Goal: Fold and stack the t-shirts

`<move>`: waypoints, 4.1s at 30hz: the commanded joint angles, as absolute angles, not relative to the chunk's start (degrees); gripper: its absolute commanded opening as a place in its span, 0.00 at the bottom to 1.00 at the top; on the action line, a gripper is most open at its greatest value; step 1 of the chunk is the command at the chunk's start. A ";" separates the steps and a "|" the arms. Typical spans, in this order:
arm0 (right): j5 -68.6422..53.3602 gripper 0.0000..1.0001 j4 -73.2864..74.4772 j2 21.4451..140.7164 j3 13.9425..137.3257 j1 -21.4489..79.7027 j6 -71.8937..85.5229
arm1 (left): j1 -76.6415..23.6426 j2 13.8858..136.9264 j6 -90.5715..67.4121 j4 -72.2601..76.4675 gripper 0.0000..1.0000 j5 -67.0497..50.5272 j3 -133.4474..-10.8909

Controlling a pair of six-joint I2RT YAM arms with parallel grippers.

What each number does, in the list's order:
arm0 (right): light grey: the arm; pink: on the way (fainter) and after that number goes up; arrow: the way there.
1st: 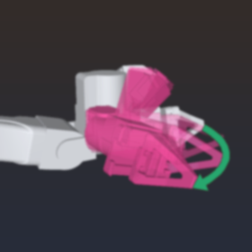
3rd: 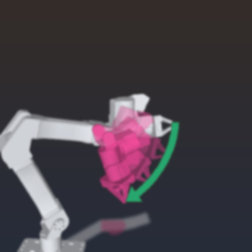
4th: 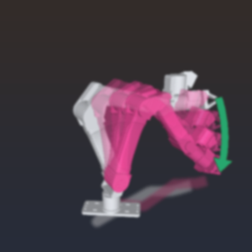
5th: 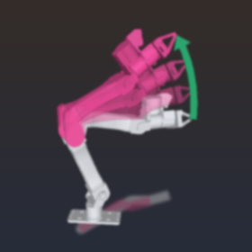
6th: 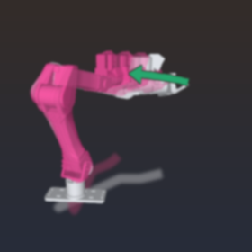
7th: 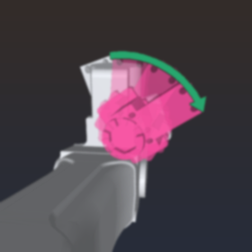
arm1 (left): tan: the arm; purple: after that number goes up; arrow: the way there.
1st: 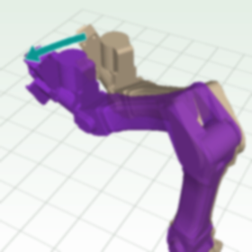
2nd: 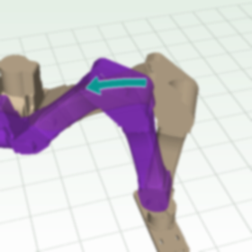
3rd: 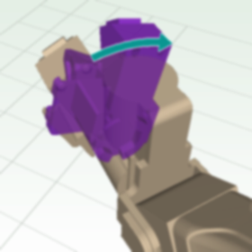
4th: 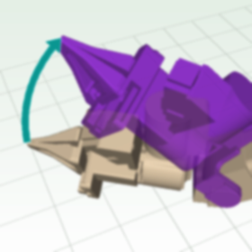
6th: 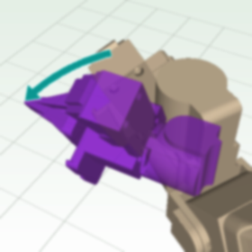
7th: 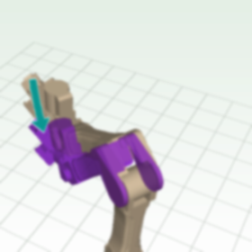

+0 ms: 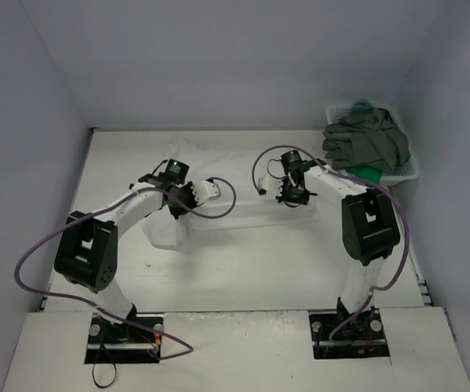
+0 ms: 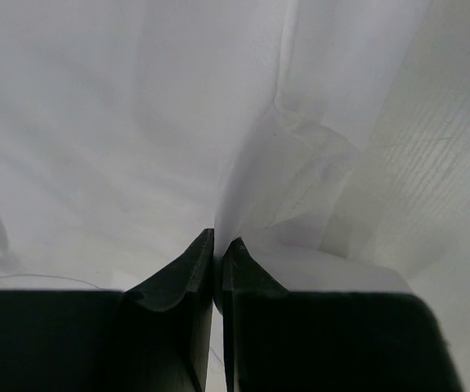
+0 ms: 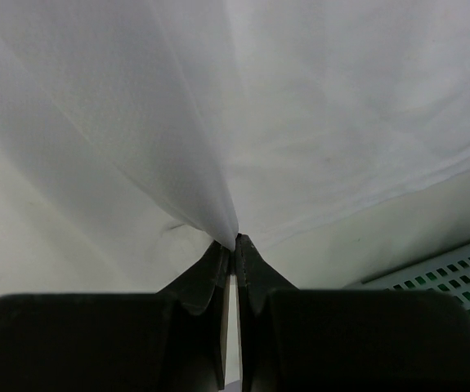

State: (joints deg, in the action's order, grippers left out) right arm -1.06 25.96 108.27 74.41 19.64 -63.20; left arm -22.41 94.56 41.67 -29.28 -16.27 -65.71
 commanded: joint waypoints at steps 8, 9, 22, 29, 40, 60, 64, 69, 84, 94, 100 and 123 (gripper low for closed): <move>1.94 0.00 27.07 112.32 81.91 16.26 -64.60 | -20.13 100.27 44.65 -30.41 0.03 -18.19 -75.93; 1.85 0.00 27.07 112.59 82.26 16.17 -64.51 | -20.04 100.72 44.65 -30.50 0.03 -18.37 -76.55; 2.64 0.00 26.98 117.15 89.56 15.38 -64.25 | -18.19 105.47 46.23 -32.69 0.03 -19.07 -82.70; 2.55 0.00 26.98 120.23 91.93 15.47 -63.81 | -16.79 107.75 47.11 -32.78 0.03 -19.60 -84.20; 2.99 0.38 26.81 122.43 91.76 15.38 -62.32 | -16.70 113.46 47.03 -31.12 0.16 -19.25 -86.83; 6.24 0.45 25.40 116.11 83.59 15.29 -57.57 | -16.70 112.94 43.51 -26.54 0.49 -18.11 -84.91; 5.89 0.46 25.23 114.61 84.81 15.21 -56.34 | -16.70 109.96 43.42 -26.98 0.50 -17.84 -84.46; 7.11 0.46 24.87 114.26 88.06 15.73 -53.70 | -16.70 107.76 42.10 -27.86 0.55 -16.52 -86.92; 4.75 0.45 24.70 109.07 86.93 22.67 -48.17 | -16.79 97.83 38.32 -30.59 0.64 -17.14 -85.44; 1.67 0.34 24.61 107.05 83.94 23.55 -46.67 | -17.05 89.83 36.30 -36.82 0.64 -23.29 -77.97; 0.79 0.35 23.82 106.88 82.00 23.55 -45.97 | -17.14 88.42 32.88 -37.44 0.64 -28.29 -73.22; -1.58 0.35 23.73 103.89 79.63 21.97 -45.09 | -18.19 97.73 25.40 -27.16 0.59 -31.73 -69.79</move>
